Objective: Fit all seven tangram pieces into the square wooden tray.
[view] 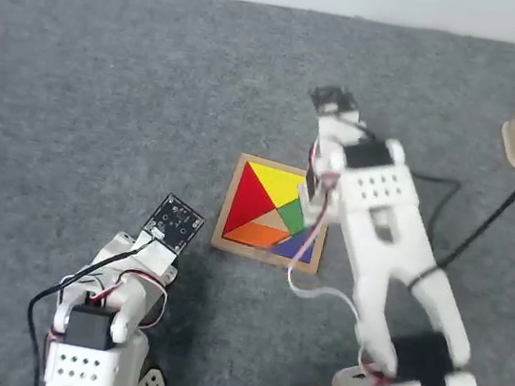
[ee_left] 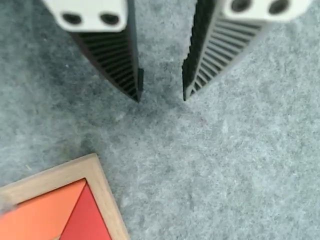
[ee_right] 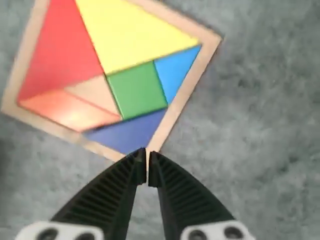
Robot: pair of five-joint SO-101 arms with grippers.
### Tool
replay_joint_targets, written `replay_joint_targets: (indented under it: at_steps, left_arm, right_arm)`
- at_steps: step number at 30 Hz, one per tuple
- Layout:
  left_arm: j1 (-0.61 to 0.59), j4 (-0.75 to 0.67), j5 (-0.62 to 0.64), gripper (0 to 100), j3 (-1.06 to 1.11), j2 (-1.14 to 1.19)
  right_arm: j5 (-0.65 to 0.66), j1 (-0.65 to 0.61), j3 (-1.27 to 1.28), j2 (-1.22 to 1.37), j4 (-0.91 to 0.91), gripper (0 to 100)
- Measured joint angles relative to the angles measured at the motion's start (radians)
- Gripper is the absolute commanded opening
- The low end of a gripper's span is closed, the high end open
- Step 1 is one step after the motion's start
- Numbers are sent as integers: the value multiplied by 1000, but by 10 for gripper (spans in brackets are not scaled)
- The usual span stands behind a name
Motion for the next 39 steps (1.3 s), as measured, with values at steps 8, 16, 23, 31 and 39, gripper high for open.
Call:
replay_joint_targets:
  at_steps: [8,16,23,31,39]
  left_arm:
    - [0,0,0,122,0,0]
    - [0,0,0,122,0,0]
    - [0,0,0,122,0,0]
    - [0,0,0,122,0,0]
    - [0,0,0,122,0,0]
  right_arm:
    - [15,2,437,-376,-140,8]
    - [15,0,764,-712,-245,9]
    - [15,0,990,-1026,-333,9]
    - [15,0,1218,-1458,-347,8]
    - [17,6,1266,-1631,-229,7]
